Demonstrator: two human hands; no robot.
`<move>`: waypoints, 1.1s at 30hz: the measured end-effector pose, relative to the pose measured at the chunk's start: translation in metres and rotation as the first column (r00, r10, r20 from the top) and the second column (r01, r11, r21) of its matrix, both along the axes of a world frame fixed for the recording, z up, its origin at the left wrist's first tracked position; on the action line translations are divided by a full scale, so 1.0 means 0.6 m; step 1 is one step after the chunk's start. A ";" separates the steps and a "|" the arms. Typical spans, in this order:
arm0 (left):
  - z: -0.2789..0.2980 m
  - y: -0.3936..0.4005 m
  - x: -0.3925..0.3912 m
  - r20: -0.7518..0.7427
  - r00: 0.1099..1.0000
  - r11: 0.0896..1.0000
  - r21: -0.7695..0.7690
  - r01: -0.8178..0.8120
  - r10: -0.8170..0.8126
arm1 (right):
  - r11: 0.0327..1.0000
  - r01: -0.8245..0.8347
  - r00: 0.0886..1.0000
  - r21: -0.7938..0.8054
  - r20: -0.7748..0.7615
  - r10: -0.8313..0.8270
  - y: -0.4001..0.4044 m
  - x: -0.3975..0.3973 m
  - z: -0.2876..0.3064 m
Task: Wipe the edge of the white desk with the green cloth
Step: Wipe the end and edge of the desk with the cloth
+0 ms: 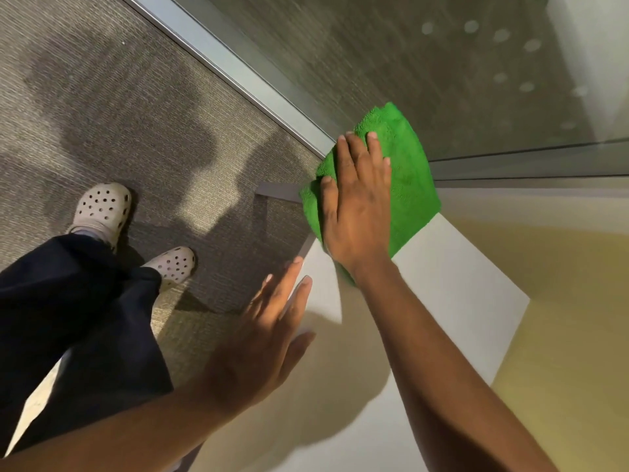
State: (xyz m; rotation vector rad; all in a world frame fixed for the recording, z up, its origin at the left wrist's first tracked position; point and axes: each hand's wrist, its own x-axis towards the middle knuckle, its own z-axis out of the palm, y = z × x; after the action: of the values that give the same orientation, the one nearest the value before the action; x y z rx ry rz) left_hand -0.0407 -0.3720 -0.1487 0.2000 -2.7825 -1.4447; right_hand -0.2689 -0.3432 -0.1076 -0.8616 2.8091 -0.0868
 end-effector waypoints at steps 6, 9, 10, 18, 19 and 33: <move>-0.008 0.006 0.005 -0.031 0.999 1.000 0.009 -0.013 0.013 | 0.980 0.199 0.977 -0.003 0.076 -0.198 -0.011 -0.118 -0.009; -0.006 0.006 0.005 -0.032 0.999 1.000 -0.004 -0.021 0.020 | 0.983 0.152 0.988 -0.104 0.044 -0.148 0.040 -0.116 -0.009; -0.005 0.006 0.005 -0.029 0.999 0.999 -0.022 -0.025 0.024 | 0.984 0.115 0.993 -0.134 0.011 -0.115 0.058 -0.102 -0.010; 0.004 0.010 0.007 -0.048 0.995 0.986 -0.138 -0.097 0.091 | 0.988 -0.142 0.986 -0.063 0.081 0.147 0.153 0.101 -0.019; 0.003 0.011 0.008 -0.049 0.993 0.979 -0.166 -0.118 0.111 | 0.979 -0.201 0.975 -0.040 0.093 0.204 0.161 0.121 -0.017; 0.006 0.007 0.002 -0.086 0.992 0.988 -0.109 -0.107 0.098 | 0.999 0.050 0.999 -0.004 0.000 -0.050 -0.015 -0.085 -0.002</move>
State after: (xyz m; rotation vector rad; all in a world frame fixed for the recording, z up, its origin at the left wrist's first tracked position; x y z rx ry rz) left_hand -0.0398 -0.3680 -0.1451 0.2734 -2.7359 -1.2399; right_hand -0.3200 -0.3522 -0.1090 -0.7925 2.8319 -0.0998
